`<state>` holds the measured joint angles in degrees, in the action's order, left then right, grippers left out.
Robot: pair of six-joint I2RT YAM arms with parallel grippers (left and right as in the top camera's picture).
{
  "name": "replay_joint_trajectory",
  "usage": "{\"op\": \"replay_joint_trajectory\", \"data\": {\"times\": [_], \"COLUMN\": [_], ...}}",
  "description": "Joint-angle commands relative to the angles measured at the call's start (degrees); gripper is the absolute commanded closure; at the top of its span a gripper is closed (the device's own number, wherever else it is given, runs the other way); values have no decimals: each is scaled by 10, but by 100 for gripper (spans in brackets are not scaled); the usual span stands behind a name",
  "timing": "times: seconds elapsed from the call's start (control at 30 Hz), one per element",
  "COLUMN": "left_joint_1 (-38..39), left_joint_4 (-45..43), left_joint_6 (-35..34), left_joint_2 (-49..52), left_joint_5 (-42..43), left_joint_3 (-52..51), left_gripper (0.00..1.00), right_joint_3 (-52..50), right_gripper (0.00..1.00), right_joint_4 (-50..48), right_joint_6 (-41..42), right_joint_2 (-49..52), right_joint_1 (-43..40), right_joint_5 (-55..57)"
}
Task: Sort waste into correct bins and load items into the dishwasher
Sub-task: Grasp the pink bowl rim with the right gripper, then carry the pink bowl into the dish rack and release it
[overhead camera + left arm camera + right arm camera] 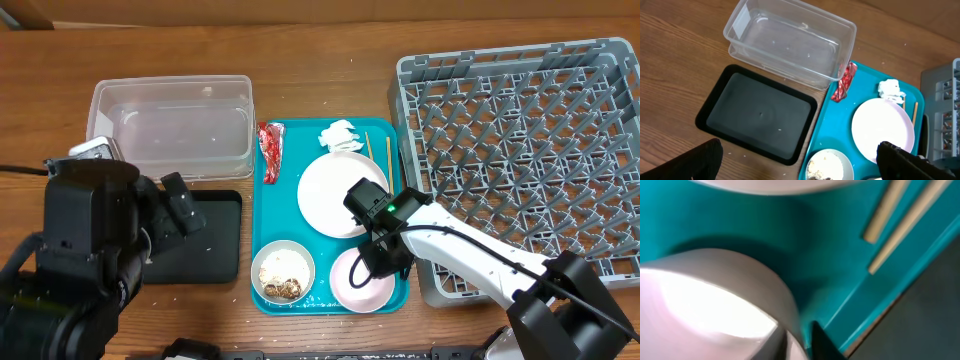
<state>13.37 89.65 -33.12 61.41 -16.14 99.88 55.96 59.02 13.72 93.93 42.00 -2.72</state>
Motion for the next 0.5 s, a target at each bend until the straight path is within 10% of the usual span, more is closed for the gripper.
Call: {"op": "replay_joint_trajectory", "data": {"times": [0.0,0.23,0.47], "left_joint_1": [-3,-3,-3], "left_joint_4": [1,2,5], "left_joint_6": [-12,-12,-12], "left_joint_2": [8,11,11], "left_joint_5": [-7,-8,-8], "left_joint_3": [-5,-5,-5], "left_gripper": [0,0,0], "right_joint_3": [43,119,169], "right_gripper": [94,96,96], "right_joint_4": [9,57,127], "right_joint_6": [21,88,329], "right_joint_2": [-6,-51,-163], "right_joint_1": [-1,-1,-1], "right_joint_5": [-4,69,364]}}
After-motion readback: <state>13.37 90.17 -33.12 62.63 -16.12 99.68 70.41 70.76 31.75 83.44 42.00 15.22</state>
